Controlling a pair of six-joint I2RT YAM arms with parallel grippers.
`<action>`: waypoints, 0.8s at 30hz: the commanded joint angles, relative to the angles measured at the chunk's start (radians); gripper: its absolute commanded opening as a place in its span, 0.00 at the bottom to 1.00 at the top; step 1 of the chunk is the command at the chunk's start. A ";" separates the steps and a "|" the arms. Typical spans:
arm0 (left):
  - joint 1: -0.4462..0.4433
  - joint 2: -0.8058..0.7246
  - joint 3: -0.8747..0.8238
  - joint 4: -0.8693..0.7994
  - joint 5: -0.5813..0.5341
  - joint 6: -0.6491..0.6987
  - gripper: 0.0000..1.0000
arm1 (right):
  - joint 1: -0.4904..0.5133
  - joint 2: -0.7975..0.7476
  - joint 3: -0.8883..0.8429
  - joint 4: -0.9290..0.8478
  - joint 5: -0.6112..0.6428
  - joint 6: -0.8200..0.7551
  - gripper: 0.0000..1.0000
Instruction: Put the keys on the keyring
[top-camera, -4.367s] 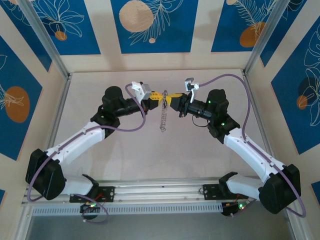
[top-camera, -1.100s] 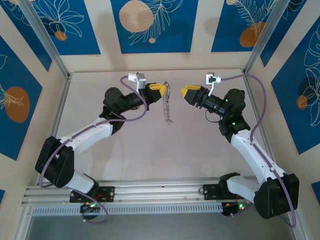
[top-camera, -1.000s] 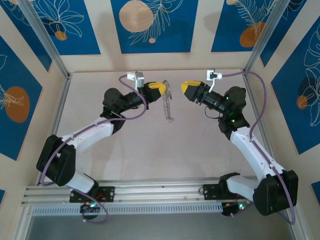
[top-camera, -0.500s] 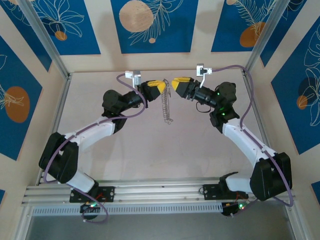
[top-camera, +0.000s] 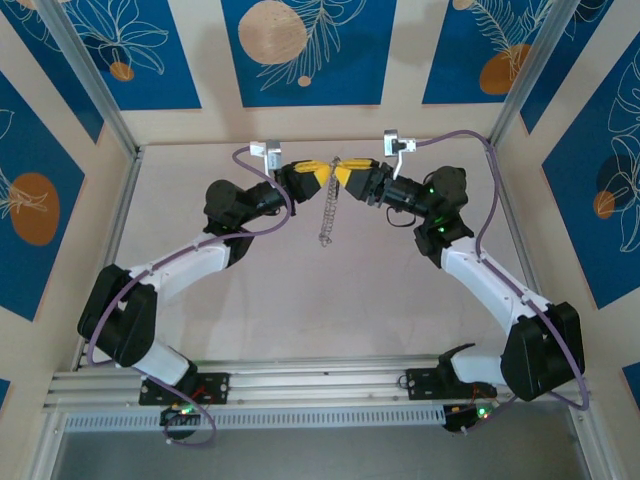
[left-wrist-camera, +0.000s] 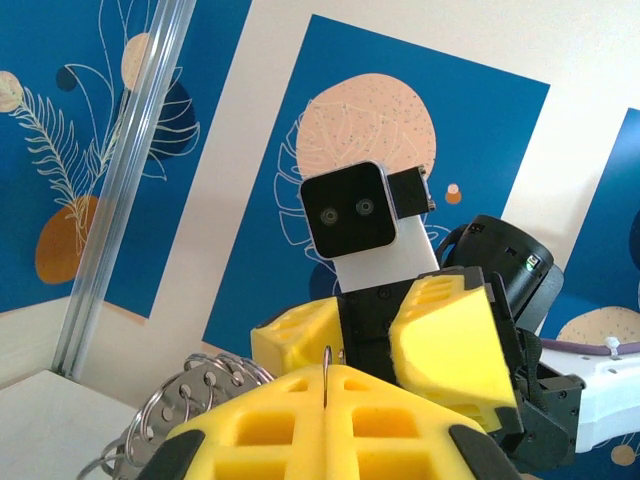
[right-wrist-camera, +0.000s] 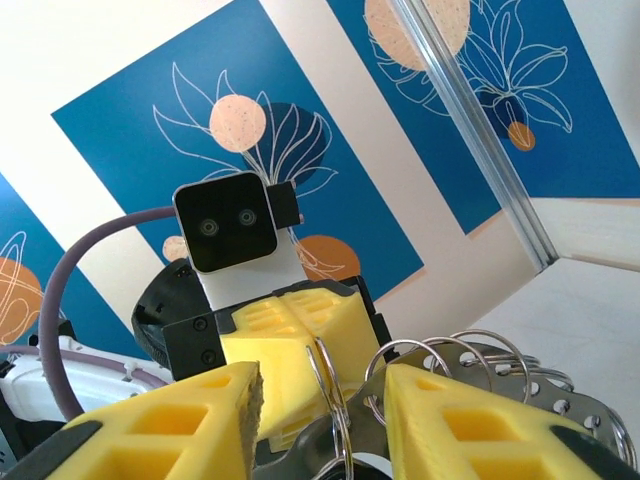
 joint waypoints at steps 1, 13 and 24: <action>0.009 -0.003 0.010 0.072 0.003 -0.005 0.00 | 0.012 0.013 0.011 0.024 -0.023 -0.012 0.34; 0.009 -0.003 0.009 0.075 0.002 -0.005 0.00 | 0.012 0.006 -0.002 0.014 -0.016 -0.022 0.00; 0.059 -0.043 0.003 0.010 0.028 0.020 0.32 | -0.029 -0.035 0.045 -0.164 -0.011 -0.111 0.00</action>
